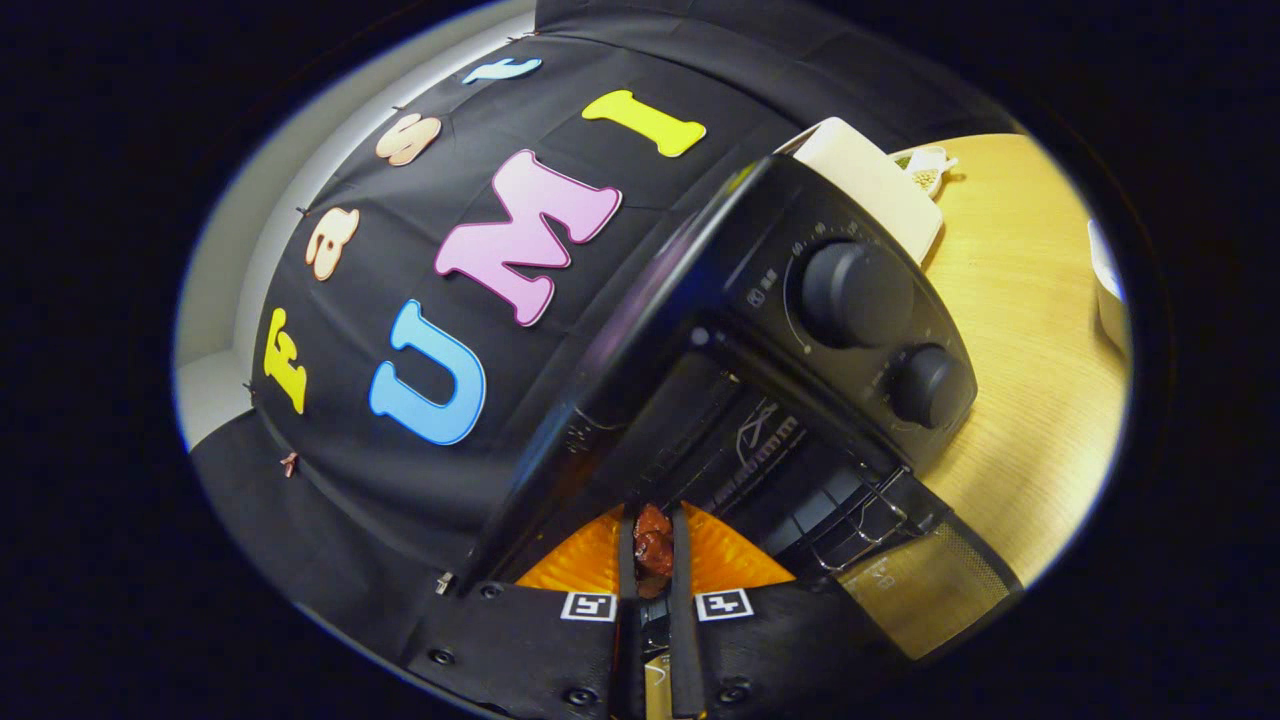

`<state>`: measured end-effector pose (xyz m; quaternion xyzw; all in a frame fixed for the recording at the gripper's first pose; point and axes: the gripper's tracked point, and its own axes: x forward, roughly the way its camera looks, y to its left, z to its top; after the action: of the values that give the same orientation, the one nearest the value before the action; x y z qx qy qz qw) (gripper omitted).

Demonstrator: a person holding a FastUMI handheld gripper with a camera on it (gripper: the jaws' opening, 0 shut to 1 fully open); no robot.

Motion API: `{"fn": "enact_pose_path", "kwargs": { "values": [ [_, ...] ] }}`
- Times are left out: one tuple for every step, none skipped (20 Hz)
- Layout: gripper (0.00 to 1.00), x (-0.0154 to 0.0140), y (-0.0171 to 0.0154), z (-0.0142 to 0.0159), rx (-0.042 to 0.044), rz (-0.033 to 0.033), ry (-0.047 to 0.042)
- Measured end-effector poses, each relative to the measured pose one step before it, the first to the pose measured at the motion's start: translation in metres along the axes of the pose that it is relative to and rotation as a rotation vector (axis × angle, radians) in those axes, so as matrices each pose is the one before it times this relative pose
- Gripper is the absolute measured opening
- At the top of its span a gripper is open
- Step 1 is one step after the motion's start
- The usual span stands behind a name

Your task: Open the toaster oven, put the food inside, and close the toaster oven door.

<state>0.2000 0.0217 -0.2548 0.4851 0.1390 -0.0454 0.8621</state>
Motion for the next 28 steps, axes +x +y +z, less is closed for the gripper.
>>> {"fn": "enact_pose_path", "kwargs": {
  "values": [
    [0.14,0.00267,-0.00379,-0.00107,-0.02122,-0.01572,-0.00944],
    [0.14,0.0015,-0.00142,-0.00072,-0.01068,-0.0007,-0.00337],
    [0.14,0.00049,-0.00043,-0.0018,-0.00491,-0.00837,0.00023],
    [0.14,0.00005,-0.00073,0.00078,-0.00888,-0.00656,-0.00292],
    [0.15,-0.00107,-0.0023,-0.00099,-0.01537,-0.01694,0.00095],
    [0.17,-0.00194,0.0015,-0.00073,-0.0196,0.00324,-0.00092],
    [0.17,0.00076,-0.0039,0.00002,-0.03723,-0.02276,0.00035],
    [0.21,-0.00067,-0.00859,-0.00189,-0.05176,-0.0345,0.00551],
    [0.24,0.0003,-0.00338,-0.00208,-0.04004,-0.01219,0.00758],
    [0.34,-0.00218,0.00398,0.00082,-0.01961,0.02218,-0.00278],
    [0.44,-0.00127,0.00396,-0.00004,-0.01854,0.01328,0.00031],
    [0.53,-0.00287,0.00224,0.00226,-0.04213,0.00039,-0.0106],
    [0.63,-0.0044,0.00146,0.003,-0.05307,0.0011,-0.01062],
    [0.74,-0.00217,0.00239,-0.00032,-0.04473,0.00228,0.00382],
    [0.86,-0.00382,0.00177,-0.00235,-0.02941,0.00491,0.01489],
    [0.98,-0.00476,0.00032,-0.00336,-0.01769,-0.005,0.01761],
    [0.98,-0.00527,0.00006,-0.00343,-0.01589,-0.00634,0.02288],
    [0.98,-0.00714,0.00093,-0.00406,-0.02138,0.00187,0.02432],
    [0.98,-0.00921,0.00158,-0.00395,-0.02638,0.005,0.03189],
    [0.98,-0.00918,0.0016,-0.00189,-0.04059,0.00833,0.02184],
    [0.98,-0.0103,-0.00321,-0.00016,-0.05268,-0.00859,0.0174],
    [0.98,-0.00966,-0.00261,-0.00051,-0.04347,-0.01073,0.01799],
    [0.98,-0.00847,0.00075,-0.00227,-0.03264,0.00235,0.02126],
    [0.98,-0.00717,0.00232,-0.00312,-0.03375,0.00881,0.02949],
    [0.98,-0.00738,-0.00059,-0.00372,-0.04134,0.00723,0.03551],
    [0.98,-0.0069,0.00045,-0.00165,-0.03494,0.00584,0.02304],
    [0.98,-0.00534,0.00071,0.00086,-0.02532,0.00126,0.01035],
    [0.99,-0.00591,0.00255,0.00104,-0.02096,0.0078,0.00542]
  ]
}}
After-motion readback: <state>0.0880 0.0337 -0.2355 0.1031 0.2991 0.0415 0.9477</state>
